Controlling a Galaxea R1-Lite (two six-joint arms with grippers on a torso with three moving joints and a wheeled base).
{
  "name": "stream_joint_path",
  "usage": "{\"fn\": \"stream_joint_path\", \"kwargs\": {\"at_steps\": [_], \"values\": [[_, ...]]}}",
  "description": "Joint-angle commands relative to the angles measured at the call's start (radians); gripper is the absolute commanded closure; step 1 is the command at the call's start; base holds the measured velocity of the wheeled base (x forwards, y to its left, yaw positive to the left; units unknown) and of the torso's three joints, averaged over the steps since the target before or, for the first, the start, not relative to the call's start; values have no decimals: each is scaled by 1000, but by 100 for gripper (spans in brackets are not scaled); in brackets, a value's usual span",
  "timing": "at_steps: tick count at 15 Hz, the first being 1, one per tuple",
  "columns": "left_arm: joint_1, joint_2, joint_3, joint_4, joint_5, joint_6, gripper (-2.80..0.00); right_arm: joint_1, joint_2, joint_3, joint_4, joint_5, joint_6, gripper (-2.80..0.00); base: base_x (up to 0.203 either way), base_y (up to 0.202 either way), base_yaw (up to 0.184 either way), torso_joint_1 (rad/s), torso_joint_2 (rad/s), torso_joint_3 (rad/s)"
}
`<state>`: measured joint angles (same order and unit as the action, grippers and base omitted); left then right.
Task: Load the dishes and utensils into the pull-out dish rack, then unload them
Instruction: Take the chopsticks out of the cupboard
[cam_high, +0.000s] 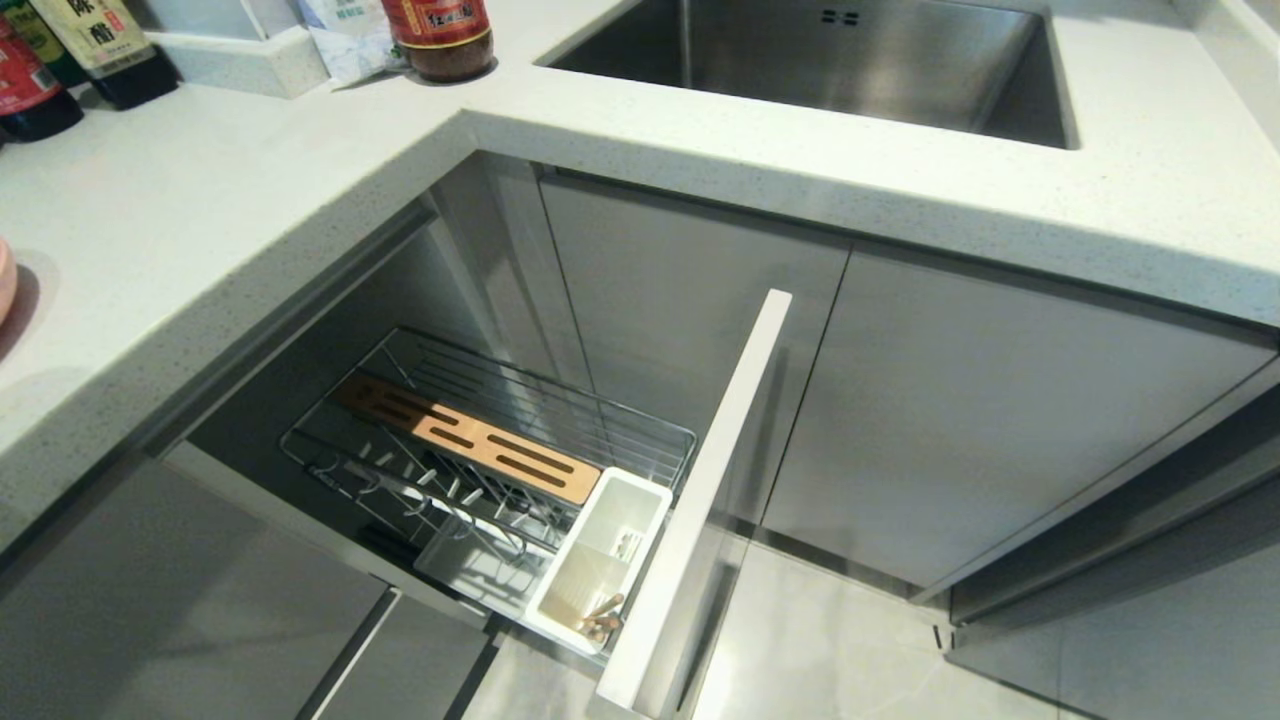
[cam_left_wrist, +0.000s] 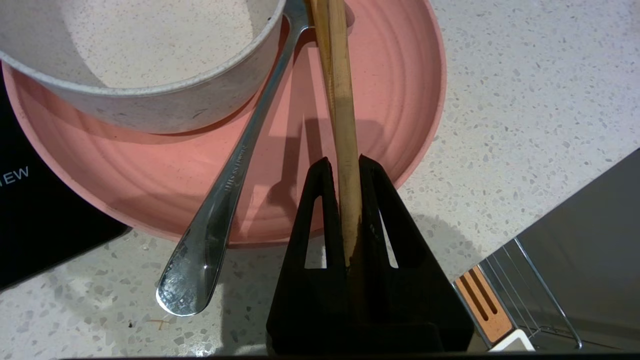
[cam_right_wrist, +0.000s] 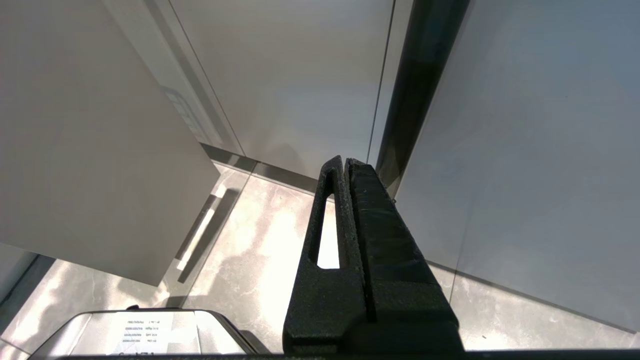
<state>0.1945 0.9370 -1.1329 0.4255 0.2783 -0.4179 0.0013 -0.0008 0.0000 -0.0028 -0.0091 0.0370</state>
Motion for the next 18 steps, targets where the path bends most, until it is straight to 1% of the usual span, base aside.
{"fn": "stream_joint_path", "kwargs": {"at_steps": [1,5,6,8,11,14,16,17,18], "values": [[5,0,5,2,2,-7,0,0,1,0,0,0,0,0,0,0,0,0,0,0],[13,0,7,2,2,-9,0,0,1,0,0,0,0,0,0,0,0,0,0,0],[16,-1,6,2,2,-9,-280,0,1,0,0,0,1,0,0,0,0,0,0,0],[17,-1,2,1,1,-19,-280,0,1,0,0,0,0,0,0,0,0,0,0,0],[17,0,-6,-1,2,-19,-280,0,1,0,0,0,1,0,0,0,0,0,0,0],[17,-1,-22,-73,6,-9,-280,0,1,0,0,0,1,0,0,0,0,0,0,0],[16,-6,-60,-112,16,-3,-280,0,1,0,0,0,1,0,0,0,0,0,0,0],[16,-6,-85,-125,17,14,0,0,1,0,0,0,1,0,0,0,0,0,0,0],[16,-6,-115,-152,18,35,0,0,1,0,0,0,1,0,0,0,0,0,0,0]]}}
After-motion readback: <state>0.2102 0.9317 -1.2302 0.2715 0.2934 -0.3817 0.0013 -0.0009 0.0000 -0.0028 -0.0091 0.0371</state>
